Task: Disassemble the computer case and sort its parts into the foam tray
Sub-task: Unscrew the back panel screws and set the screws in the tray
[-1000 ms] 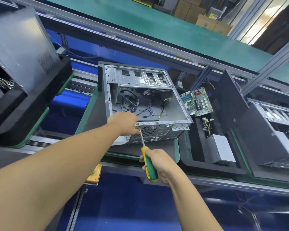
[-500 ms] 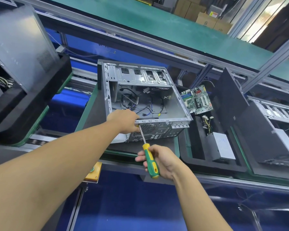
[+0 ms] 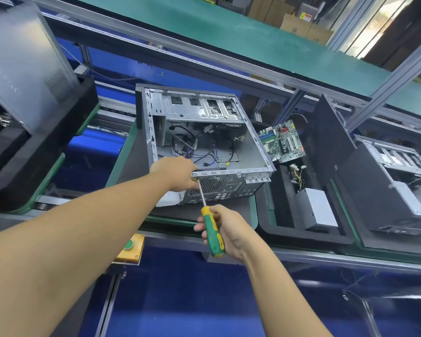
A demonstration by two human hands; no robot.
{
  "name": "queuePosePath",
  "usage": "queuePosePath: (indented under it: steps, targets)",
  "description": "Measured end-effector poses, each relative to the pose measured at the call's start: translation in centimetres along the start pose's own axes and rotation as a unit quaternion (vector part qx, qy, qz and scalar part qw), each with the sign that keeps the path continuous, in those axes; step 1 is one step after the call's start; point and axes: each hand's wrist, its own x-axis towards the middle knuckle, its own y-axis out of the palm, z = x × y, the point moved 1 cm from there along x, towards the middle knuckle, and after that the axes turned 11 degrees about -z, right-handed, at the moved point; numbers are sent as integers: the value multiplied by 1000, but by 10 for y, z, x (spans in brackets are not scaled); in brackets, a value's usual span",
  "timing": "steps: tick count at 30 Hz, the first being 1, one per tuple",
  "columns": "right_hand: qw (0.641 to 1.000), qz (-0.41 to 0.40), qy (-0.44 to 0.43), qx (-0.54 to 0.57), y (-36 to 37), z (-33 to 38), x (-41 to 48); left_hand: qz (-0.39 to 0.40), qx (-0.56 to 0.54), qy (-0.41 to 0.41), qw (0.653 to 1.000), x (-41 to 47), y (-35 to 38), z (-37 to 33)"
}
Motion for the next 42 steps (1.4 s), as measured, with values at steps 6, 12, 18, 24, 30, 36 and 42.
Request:
queuePosePath:
  steps: [6,12,18,24,30,36,42]
  targets:
    - [962,-130,-177,-161,-4,-10,1,1,16,-3,1000,1,1,0]
    - [990,-77,-80,-86,-3,-8,0,3,15,-3,1000,2,3,1]
    - [999,-1,-9,-35,-10,2,-2,3,17,-3,1000,3,5,2]
    - [946,-151,-199,-208,-3,-4,1,-3,17,-3,1000,2,4,1]
    - [992,-60,-36,-102,-3,2,-1,3,-6,-10,1000,1,2,1]
    - [986,-60,-87,-128,-5,-2,4,2,-7,-14,1000,1,1,0]
    - [980,-61,-114,-153,-6,-6,4,8,-7,-14,1000,0,1,0]
